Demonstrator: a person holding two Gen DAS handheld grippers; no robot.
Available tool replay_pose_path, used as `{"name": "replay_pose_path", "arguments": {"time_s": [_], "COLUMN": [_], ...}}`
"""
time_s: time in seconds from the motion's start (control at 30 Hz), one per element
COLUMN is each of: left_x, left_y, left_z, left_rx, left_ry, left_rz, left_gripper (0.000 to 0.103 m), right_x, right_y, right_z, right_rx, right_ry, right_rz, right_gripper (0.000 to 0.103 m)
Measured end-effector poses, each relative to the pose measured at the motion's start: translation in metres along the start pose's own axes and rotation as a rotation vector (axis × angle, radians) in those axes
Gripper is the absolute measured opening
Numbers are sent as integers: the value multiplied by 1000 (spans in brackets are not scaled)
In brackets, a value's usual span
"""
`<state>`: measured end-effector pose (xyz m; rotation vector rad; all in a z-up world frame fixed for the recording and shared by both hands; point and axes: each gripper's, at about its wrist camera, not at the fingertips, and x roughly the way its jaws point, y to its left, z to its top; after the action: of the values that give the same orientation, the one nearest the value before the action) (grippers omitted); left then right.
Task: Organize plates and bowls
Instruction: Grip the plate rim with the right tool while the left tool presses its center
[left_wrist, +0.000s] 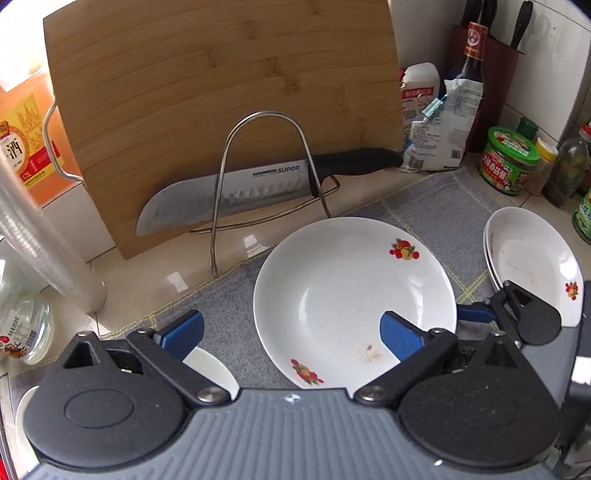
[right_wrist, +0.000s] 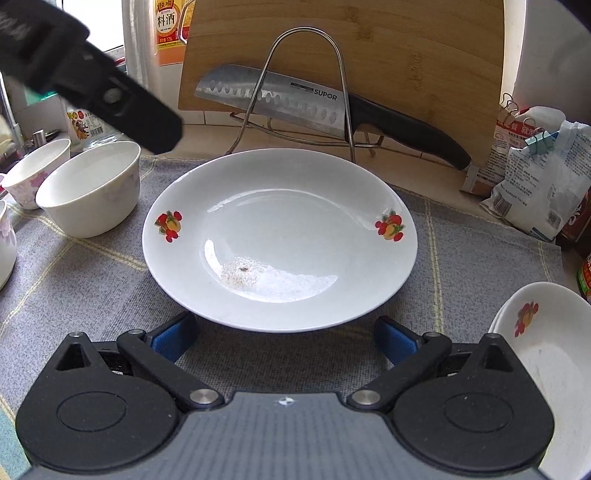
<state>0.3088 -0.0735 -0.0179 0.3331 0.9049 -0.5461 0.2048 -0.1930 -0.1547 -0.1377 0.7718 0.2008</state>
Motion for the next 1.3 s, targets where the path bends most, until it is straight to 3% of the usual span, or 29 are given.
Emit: {"name": "replay_pose_path", "arguments": {"time_s": [0.17,0.27,0.4,0.97,1.3], "left_x": [33,47,61,111,122], "left_y": [3,4,7,11,7], "left_z": [17,26,37,52,58], "left_rx": [7,22,50,92,217], "left_ry": [65,84,94,205,277], "left_rz": [-45,-66,-100,-189,-226], "left_gripper": [96,88,86,69,69], "right_x": [-1,-1,-1,-4,-3], "right_y": [1,1,1,2,0], "right_z": [-1,-1,-1,-4,-4], "right_rx": [15,16,8,-9,-29], "right_ry": [7,8,6,-18,-26], "right_rz": [-13,-14,-9,-4,16], "right_gripper": [103,103,103,103,103]}}
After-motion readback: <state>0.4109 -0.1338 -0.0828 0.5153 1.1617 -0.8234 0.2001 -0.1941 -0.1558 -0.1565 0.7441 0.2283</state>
